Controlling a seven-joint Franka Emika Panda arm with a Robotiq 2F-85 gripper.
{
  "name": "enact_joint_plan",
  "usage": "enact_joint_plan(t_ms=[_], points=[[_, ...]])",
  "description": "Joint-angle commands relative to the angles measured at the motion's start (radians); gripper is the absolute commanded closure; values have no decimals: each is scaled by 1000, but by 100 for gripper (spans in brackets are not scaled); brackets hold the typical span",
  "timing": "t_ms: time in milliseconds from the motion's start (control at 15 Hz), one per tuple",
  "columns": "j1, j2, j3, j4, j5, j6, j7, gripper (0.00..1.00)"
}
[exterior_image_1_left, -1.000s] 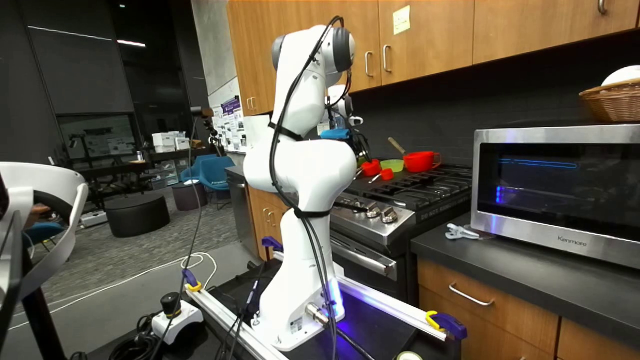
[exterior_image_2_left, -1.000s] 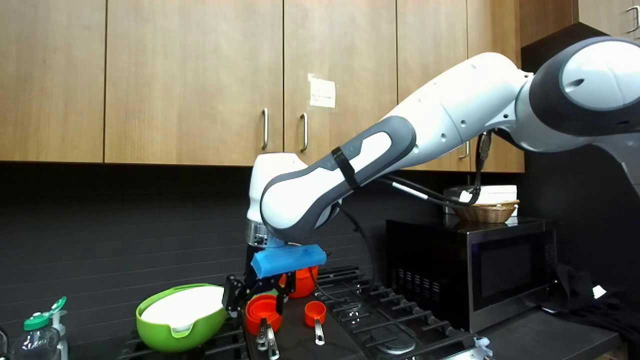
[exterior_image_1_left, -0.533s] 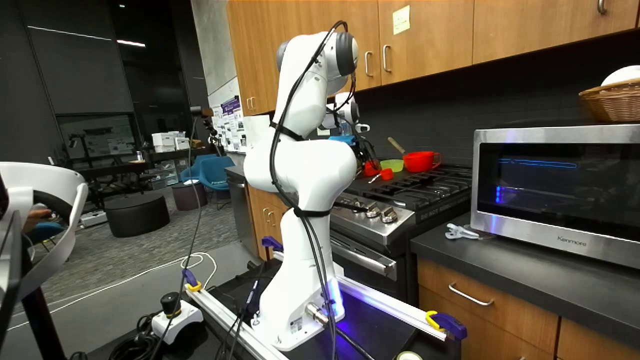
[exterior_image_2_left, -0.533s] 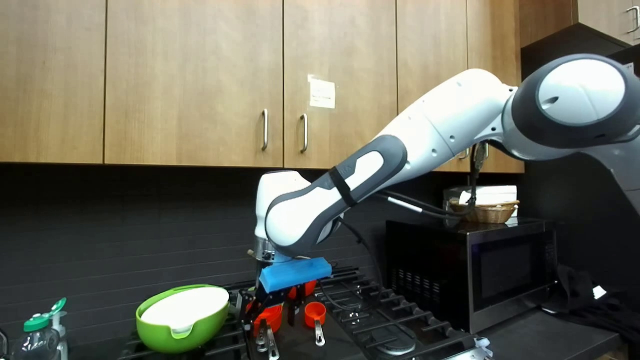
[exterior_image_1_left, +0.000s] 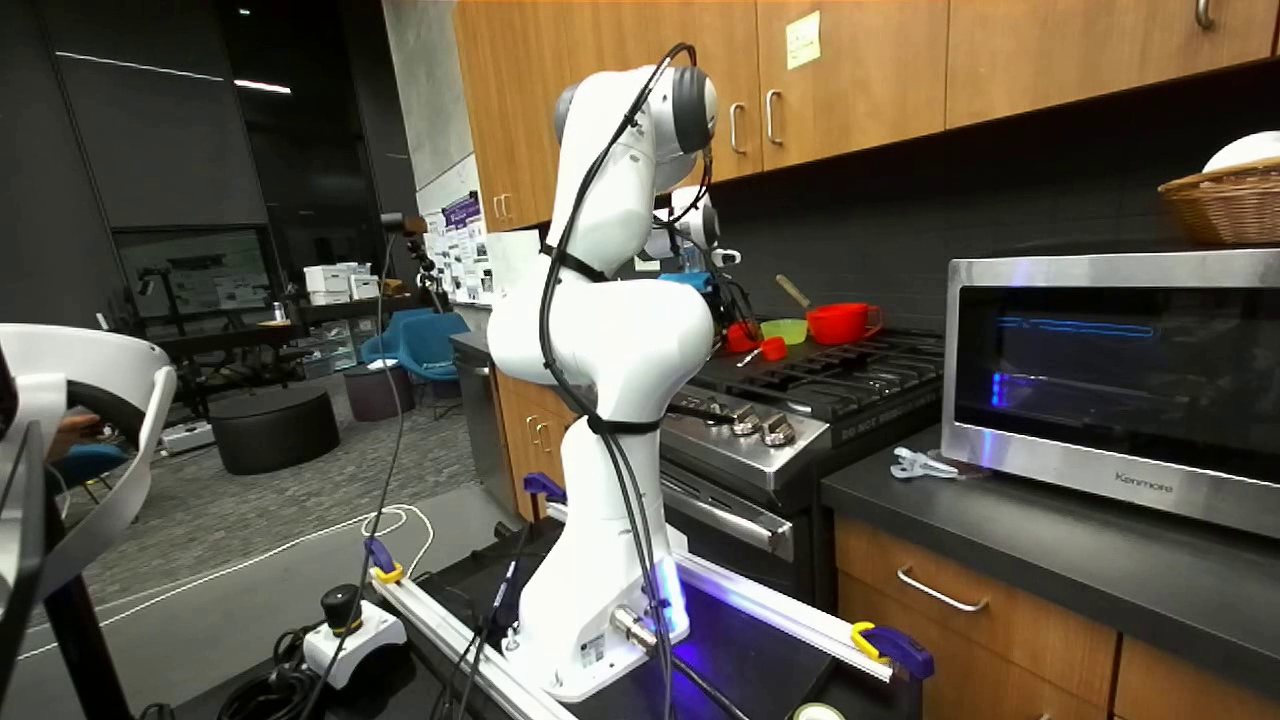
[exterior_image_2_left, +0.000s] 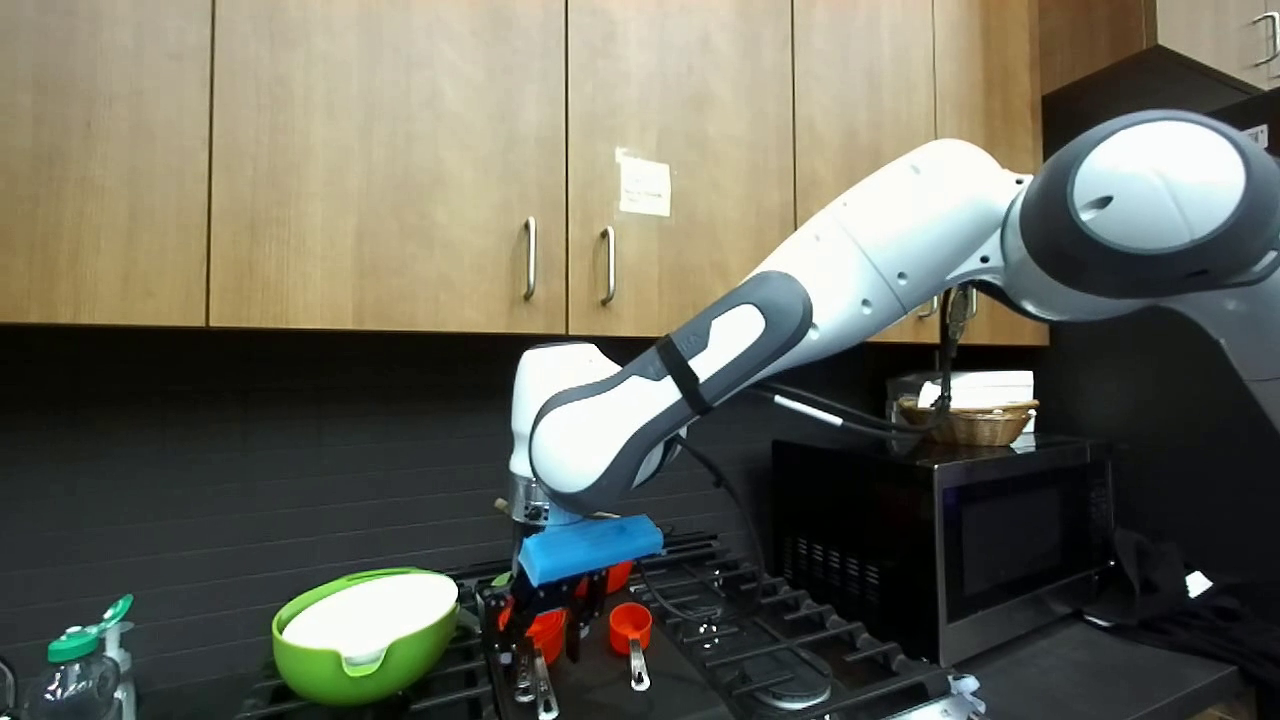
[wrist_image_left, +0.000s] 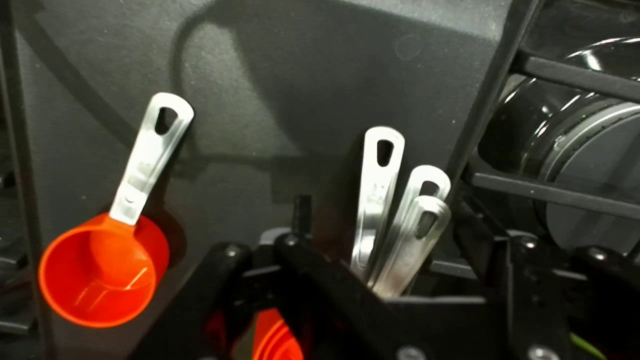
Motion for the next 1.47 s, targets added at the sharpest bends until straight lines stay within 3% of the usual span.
enact_joint_plan(t_ms=[0,67,333,467,1067,1400], points=[[4,2,-1,21,-9,-21,14,38],[7,4,-1,24,-10,-21,16,30],[21,7,5,53,-18,-31,16,15],[31,15,4,74,-25,-40,17,21],[32,67,-5,125,-14,-80,11,27],[33,78,-11,131,-15,-84,11,63]])
